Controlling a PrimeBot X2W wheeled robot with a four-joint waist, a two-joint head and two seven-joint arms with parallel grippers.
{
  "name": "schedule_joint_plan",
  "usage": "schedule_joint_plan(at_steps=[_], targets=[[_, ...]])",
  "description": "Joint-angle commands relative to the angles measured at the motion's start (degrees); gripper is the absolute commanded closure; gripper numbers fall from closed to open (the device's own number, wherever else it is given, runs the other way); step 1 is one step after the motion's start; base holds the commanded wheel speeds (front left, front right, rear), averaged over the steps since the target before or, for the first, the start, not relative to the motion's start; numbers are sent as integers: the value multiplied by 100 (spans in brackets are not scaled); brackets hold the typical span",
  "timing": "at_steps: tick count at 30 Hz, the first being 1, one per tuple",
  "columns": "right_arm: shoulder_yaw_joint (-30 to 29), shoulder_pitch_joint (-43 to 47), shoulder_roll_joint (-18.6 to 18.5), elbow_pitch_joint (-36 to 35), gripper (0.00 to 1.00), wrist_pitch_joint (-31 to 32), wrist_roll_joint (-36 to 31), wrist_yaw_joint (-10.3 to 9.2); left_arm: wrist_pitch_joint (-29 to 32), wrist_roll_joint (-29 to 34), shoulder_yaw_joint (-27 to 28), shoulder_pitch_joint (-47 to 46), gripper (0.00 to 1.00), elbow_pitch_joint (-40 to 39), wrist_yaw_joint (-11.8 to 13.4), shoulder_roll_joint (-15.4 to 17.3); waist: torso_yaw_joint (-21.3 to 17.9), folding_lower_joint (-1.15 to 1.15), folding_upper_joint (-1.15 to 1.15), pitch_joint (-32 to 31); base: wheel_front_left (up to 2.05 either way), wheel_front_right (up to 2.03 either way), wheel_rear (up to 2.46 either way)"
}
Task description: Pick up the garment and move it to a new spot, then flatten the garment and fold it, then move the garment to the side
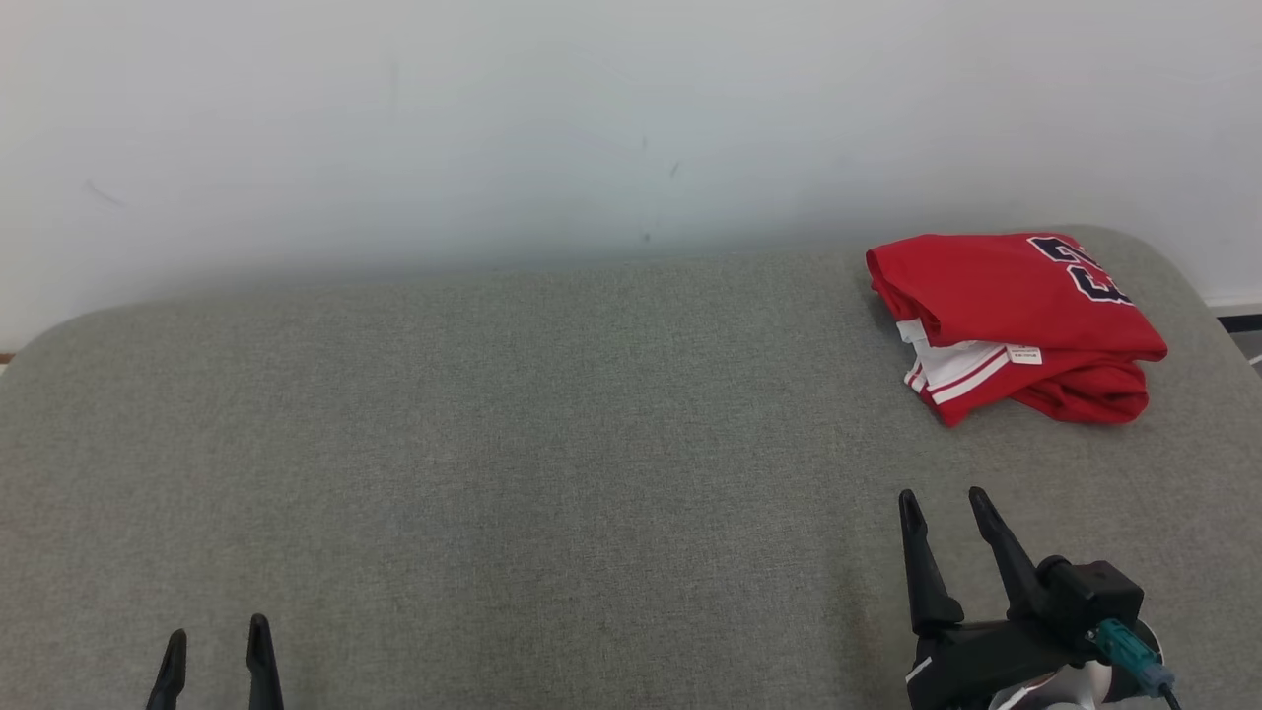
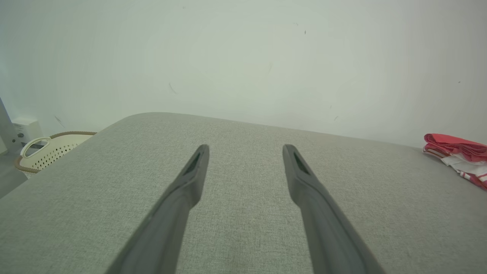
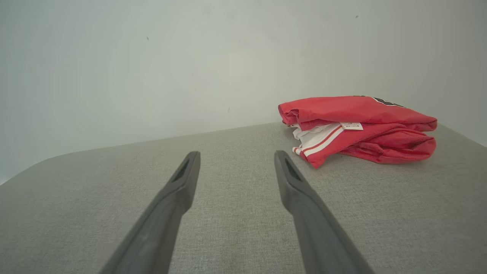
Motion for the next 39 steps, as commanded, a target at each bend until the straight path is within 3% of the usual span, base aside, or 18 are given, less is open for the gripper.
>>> schedule_joint_plan(at_steps=[1,12,39], targets=[[-1,76,30,-31,0,-8,-17,-2,-22,78,0,65,0,29,23,4,19,1,0,-41,0,0,0],[102,495,121,-128,0,-8,-145,-2,-22,387,-14,157,0,298,-30,117,89,1,0,-229,0,0,0],[162,493,82,-177,0,-8,-216,-2,-22,326,34,211,0,279,-86,81,69,1,0,-206,0,0,0]])
